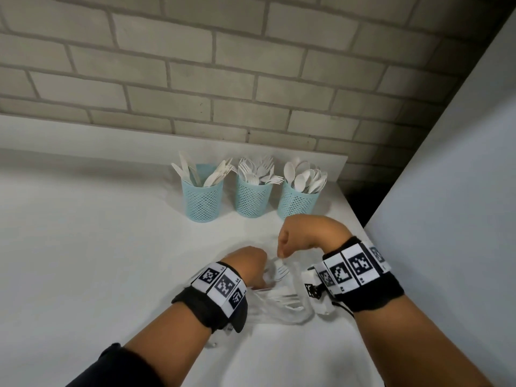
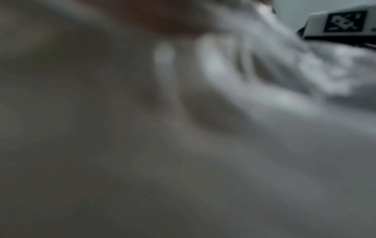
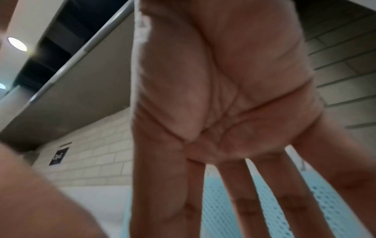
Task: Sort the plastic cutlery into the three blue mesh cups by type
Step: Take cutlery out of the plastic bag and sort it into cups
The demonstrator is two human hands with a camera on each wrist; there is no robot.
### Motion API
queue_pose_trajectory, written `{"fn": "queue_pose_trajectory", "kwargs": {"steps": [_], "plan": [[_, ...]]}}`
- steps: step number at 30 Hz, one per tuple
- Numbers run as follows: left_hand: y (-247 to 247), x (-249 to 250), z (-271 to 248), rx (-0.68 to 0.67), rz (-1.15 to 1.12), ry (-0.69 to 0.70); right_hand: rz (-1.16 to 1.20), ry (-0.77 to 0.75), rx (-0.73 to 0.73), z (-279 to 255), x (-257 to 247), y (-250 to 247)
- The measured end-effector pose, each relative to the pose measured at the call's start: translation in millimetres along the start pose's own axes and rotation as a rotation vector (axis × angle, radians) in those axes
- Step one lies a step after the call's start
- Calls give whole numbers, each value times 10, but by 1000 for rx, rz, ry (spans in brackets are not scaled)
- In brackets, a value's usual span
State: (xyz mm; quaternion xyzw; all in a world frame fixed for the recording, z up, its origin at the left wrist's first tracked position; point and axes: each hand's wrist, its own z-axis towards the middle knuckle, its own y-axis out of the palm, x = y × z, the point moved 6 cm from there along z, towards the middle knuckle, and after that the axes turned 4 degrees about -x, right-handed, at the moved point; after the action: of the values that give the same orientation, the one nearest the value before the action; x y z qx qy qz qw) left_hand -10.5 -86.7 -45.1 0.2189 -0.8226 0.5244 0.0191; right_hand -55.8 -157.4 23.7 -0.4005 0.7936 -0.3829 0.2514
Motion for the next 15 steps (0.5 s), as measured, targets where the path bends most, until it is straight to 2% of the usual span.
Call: {"fn": "queue_pose_trajectory", "kwargs": {"steps": [4, 10, 15], "plan": [[-14, 41, -54, -35, 36, 34, 28, 88, -56, 42, 126, 235], [53, -60, -22, -95, 67, 9, -85, 82, -30, 159, 211, 369], [-53, -205, -144, -80, -167, 13, -47, 93, -14, 286, 404, 497]]}}
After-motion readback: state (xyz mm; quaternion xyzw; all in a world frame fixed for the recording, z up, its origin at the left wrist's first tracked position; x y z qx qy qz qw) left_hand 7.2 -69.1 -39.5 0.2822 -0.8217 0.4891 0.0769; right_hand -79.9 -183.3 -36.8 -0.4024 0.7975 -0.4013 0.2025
